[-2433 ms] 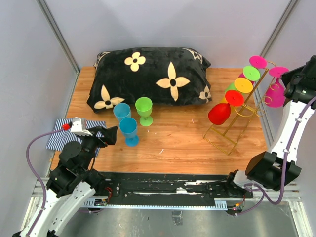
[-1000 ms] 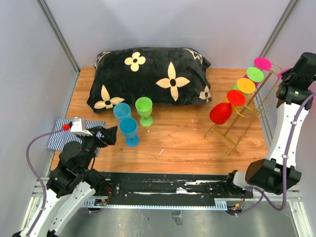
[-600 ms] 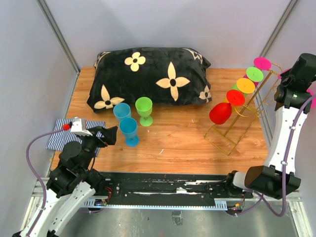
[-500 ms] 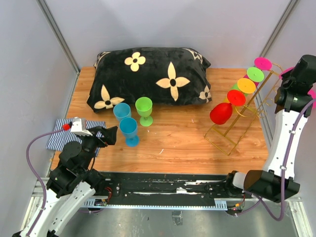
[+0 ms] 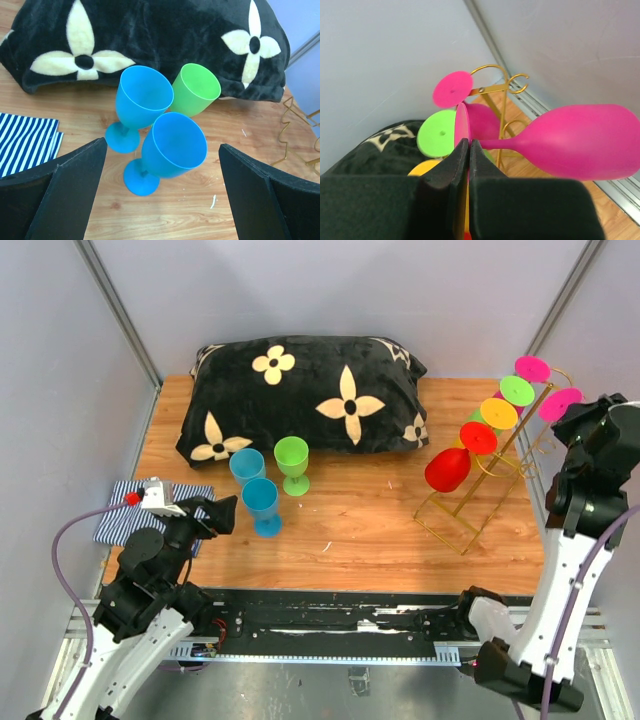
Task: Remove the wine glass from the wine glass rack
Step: Pick up the wine glass from the wine rack.
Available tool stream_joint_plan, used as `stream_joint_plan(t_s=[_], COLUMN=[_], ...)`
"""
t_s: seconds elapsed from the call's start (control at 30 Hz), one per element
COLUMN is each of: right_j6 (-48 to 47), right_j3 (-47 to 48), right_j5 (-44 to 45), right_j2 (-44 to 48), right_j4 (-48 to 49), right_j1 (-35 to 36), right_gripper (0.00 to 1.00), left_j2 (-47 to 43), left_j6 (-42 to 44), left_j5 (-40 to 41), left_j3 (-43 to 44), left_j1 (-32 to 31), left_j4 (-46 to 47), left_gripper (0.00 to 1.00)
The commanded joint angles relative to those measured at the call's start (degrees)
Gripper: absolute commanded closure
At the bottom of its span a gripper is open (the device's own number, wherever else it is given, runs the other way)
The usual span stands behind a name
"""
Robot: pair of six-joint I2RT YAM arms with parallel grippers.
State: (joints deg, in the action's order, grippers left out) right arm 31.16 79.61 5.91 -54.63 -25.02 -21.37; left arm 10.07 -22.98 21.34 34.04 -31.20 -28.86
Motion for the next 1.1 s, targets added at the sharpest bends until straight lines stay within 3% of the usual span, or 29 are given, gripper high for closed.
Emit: stream_joint_plan(t_s=[0.0,0.13,0.4,0.67,0.93,1.07], right_j6=[-4.7,-8.6,-7.4,-4.6,10.7,10.9], right_j3=[0.2,1.5,6.2,9.9,-1.8,-3.7], right_j5=[-9.7,-18.1,-46.7,-58.7,-69.6,-73.4], right_j2=[5.6,8.8,10.3,11.5,16.1,16.3], right_j4=[-1.1,-3.7,-2.2,-1.3,17.7,20.4], right_j1=[0.9,0.9,1.5,2.9,6.2,8.7], right_gripper=[0.99,0.99,0.99,0.99,0.99,1.00], left_j2=[-1.2,-1.1,-1.3,-2.1,-2.4,-2.9], left_j6=[0.0,0.0,0.0,-0.1,-0.2,-0.2], left_j5=[0.5,0.3,0.5,0.7,0.6,0.2], left_j3=[-0.5,-0.4,-0.5,-0.5,-0.5,-0.4], left_j1=[0.4,0.4,0.4,0.5,0.4,0.4], left_j4=[1.3,1.2,1.2,1.1,1.1,1.2], left_gripper=[0.00,0.00,0.00,0.00,0.00,0.00])
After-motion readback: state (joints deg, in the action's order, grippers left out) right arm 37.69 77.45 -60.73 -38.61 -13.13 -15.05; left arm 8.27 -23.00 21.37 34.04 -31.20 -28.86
